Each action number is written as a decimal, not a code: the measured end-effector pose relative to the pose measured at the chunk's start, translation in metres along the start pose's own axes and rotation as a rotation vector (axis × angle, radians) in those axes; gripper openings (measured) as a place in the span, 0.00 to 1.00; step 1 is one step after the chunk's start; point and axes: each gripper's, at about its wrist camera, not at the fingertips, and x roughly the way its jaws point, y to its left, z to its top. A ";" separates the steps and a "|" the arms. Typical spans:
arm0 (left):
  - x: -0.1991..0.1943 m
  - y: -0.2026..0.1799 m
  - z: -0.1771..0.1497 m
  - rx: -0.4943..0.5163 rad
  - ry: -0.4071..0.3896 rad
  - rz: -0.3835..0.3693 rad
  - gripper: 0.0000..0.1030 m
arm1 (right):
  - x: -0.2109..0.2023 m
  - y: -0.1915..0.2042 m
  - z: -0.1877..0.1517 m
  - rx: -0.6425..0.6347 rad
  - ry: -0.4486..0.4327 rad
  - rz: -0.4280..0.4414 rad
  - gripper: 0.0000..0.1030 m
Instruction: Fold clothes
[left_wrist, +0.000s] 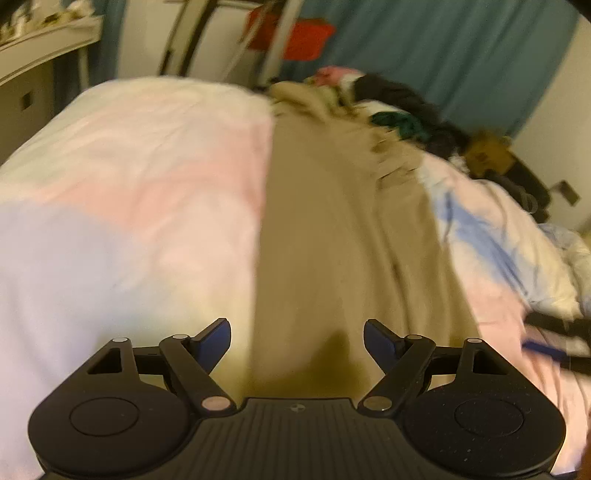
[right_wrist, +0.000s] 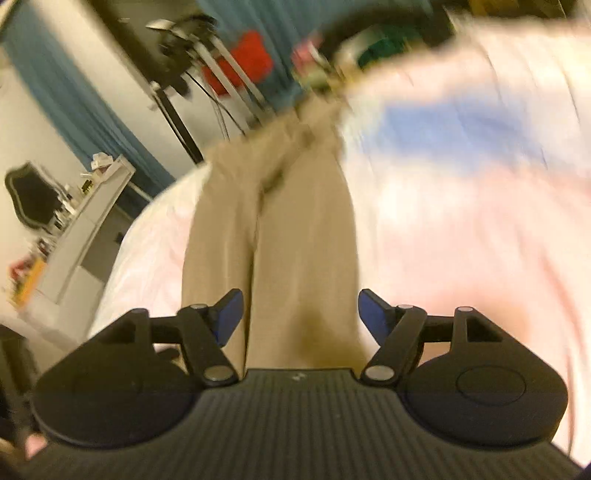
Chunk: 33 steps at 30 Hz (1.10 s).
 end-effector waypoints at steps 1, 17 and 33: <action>-0.005 0.005 -0.005 -0.024 0.013 0.010 0.79 | -0.002 -0.010 -0.009 0.049 0.038 0.009 0.73; -0.019 0.044 -0.050 -0.368 0.249 -0.028 0.73 | -0.001 -0.056 -0.067 0.272 0.255 0.052 0.82; -0.018 0.045 -0.076 -0.471 0.378 -0.086 0.42 | 0.000 -0.021 -0.096 0.100 0.381 -0.026 0.68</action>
